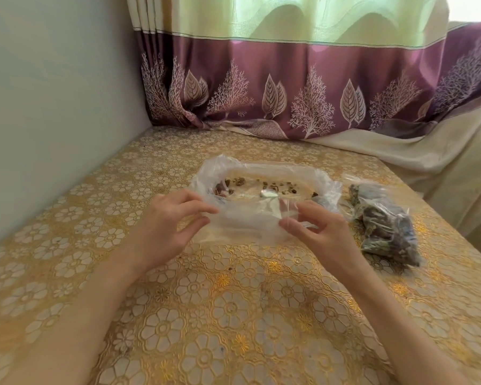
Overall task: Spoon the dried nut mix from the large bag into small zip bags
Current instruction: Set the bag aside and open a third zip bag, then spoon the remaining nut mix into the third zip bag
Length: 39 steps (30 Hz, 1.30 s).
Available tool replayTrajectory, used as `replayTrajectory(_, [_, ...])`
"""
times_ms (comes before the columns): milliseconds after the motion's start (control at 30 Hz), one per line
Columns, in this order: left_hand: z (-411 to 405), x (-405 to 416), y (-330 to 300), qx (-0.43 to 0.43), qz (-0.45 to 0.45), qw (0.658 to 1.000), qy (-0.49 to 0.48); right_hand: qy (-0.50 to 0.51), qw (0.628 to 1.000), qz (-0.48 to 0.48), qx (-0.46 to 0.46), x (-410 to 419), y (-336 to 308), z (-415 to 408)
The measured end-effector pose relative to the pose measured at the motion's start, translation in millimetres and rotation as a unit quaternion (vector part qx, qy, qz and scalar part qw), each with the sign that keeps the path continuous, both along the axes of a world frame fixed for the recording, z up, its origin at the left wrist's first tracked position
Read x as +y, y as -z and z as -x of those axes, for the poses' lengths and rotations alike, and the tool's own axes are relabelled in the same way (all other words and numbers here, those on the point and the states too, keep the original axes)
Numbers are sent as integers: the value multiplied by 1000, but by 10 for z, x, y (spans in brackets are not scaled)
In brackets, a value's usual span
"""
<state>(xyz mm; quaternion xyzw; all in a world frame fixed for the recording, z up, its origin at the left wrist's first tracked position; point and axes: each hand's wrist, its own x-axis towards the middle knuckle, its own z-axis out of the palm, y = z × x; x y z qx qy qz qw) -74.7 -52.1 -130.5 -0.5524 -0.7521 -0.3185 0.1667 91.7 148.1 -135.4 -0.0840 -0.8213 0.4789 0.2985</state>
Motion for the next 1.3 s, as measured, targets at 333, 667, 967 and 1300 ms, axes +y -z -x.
replayTrajectory(333, [-319,204,3,81,72,993,41,-72,997,-27,17,-285,-8,69])
replayTrajectory(667, [-334,218,41,23,29,997,63,-89,995,-35,5,-300,14,62])
replayTrajectory(967, [-234,145,71,-136,-62,988,-43,291,929,-223,57,47,46,33])
replayTrajectory(1300, [-214,114,15,-228,-176,957,-32,346,905,-195,-152,368,187,3])
